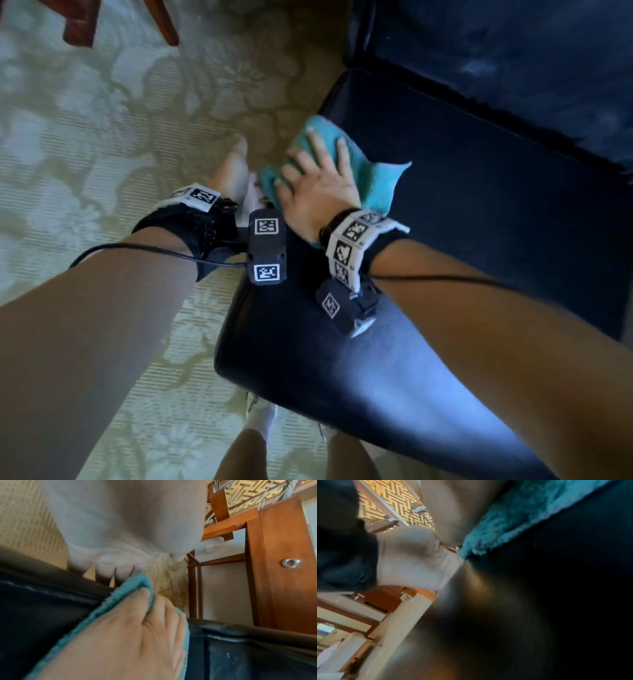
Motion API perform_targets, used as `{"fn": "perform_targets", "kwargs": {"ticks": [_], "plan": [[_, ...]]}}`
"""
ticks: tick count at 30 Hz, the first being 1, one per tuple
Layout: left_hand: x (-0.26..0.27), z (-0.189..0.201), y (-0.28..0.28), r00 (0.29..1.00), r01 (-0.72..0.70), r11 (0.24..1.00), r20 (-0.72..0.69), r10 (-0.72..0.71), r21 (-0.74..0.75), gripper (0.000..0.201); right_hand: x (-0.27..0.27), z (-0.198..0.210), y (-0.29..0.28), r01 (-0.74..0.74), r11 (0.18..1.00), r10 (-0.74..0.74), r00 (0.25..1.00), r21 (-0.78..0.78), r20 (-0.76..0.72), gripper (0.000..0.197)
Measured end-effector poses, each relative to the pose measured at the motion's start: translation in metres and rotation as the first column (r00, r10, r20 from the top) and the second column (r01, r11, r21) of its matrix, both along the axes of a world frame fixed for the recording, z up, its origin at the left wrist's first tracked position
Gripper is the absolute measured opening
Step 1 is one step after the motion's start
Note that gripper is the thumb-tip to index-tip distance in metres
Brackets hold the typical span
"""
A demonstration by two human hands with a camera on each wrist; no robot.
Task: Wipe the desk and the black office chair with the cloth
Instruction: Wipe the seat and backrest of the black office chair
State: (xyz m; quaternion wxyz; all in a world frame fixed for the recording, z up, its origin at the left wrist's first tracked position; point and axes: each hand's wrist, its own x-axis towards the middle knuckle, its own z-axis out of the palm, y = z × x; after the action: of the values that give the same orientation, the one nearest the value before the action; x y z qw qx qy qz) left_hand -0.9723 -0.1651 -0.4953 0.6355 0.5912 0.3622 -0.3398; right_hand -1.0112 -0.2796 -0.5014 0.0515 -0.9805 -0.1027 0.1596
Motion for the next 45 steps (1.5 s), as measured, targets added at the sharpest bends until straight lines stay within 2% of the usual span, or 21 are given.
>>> {"fn": "perform_targets", "kwargs": {"ticks": [1,4,6,8,10,14,16,20,23,25,27,29,30,33,35,37,39,41,42,44,45], "plan": [[-0.006,0.007,-0.002,1.0,0.007,1.0,0.016,-0.007,0.0,0.066,-0.007,0.002,0.0,-0.003,1.0,0.004,1.0,0.027,-0.014,0.047],[-0.015,0.006,0.008,0.995,0.092,0.995,-0.03,-0.093,-0.049,0.083,0.01,0.003,-0.014,-0.03,0.999,0.032,0.998,0.024,-0.059,0.05],[-0.026,0.007,0.019,0.985,0.145,0.988,-0.082,-0.149,-0.051,0.089,0.018,-0.001,-0.016,0.017,1.0,-0.017,0.999,0.001,-0.045,0.051],[-0.039,0.002,0.031,0.981,0.151,0.985,-0.111,-0.159,-0.078,0.091,0.01,-0.006,-0.001,0.068,0.998,-0.068,0.998,-0.013,-0.019,0.05],[-0.059,-0.003,0.043,0.984,0.155,0.987,-0.086,-0.158,-0.046,0.084,-0.019,-0.005,0.017,0.024,1.0,-0.024,1.0,-0.013,-0.019,0.049],[-0.107,-0.017,0.073,0.994,0.074,0.997,-0.08,-0.073,0.01,0.072,-0.097,0.004,0.036,-0.132,0.99,0.133,0.991,0.044,-0.013,0.048],[-0.134,-0.017,0.079,0.995,0.002,0.998,-0.099,-0.008,-0.058,0.074,-0.139,0.005,0.044,-0.199,0.978,0.201,0.979,0.061,-0.041,0.047],[-0.161,-0.013,0.073,0.985,-0.165,0.979,-0.074,0.157,-0.123,0.071,-0.148,0.003,0.039,-0.288,0.956,0.29,0.956,0.052,-0.046,0.048],[-0.172,-0.007,0.063,0.975,-0.22,0.973,0.013,0.222,-0.075,0.057,-0.145,-0.004,0.042,-0.221,0.975,0.221,0.975,0.014,0.021,0.05],[-0.176,-0.009,0.064,0.968,-0.244,0.967,0.04,0.247,-0.069,0.058,-0.153,-0.007,0.05,-0.162,0.987,0.161,0.985,0.014,0.059,0.049],[-0.177,-0.009,0.067,0.983,-0.177,0.981,0.033,0.18,-0.084,0.061,-0.168,-0.008,0.055,-0.131,0.991,0.129,0.989,0.022,0.075,0.05],[-0.179,-0.007,0.075,0.987,-0.16,0.975,-0.005,0.162,-0.155,0.075,-0.189,-0.007,0.06,-0.124,0.992,0.122,0.99,0.021,0.071,0.049],[-0.18,-0.006,0.079,0.991,-0.129,0.983,0.014,0.131,-0.128,0.079,-0.202,-0.007,0.062,-0.128,0.992,0.126,0.989,0.016,0.075,0.049],[-0.177,0.006,0.076,0.971,-0.191,0.98,0.13,0.198,-0.063,0.072,-0.237,-0.008,0.055,-0.13,0.99,0.124,0.987,0.05,0.104,0.047],[-0.176,0.015,0.061,0.983,-0.074,0.997,0.166,0.073,-0.001,0.073,-0.25,-0.01,0.043,-0.135,0.984,0.122,0.986,0.114,0.113,0.047],[-0.177,0.029,0.041,0.981,0.064,0.996,0.177,-0.074,0.061,0.073,-0.257,-0.009,0.024,-0.065,0.988,0.049,0.992,0.138,0.121,0.049],[-0.183,0.038,0.015,0.963,0.125,0.982,0.221,-0.154,0.14,0.069,-0.259,-0.009,-0.007,0.155,0.977,-0.171,0.979,0.144,0.109,0.05],[-0.191,0.046,-0.006,0.933,0.165,0.966,0.287,-0.219,0.201,0.072,-0.254,-0.009,-0.05,0.421,0.896,-0.435,0.897,0.143,0.08,0.051],[-0.191,0.041,-0.013,0.926,0.171,0.956,0.294,-0.239,0.238,0.082,-0.251,-0.008,-0.069,0.524,0.841,-0.535,0.843,0.136,0.063,0.051],[-0.192,0.03,-0.024,0.921,0.185,0.931,0.276,-0.276,0.314,0.101,-0.246,-0.009,-0.086,0.627,0.773,-0.632,0.774,0.096,0.038,0.053],[-0.193,0.03,-0.028,0.915,0.199,0.914,0.266,-0.302,0.353,0.099,-0.246,-0.01,-0.081,0.632,0.772,-0.635,0.772,0.071,0.037,0.053]]}}
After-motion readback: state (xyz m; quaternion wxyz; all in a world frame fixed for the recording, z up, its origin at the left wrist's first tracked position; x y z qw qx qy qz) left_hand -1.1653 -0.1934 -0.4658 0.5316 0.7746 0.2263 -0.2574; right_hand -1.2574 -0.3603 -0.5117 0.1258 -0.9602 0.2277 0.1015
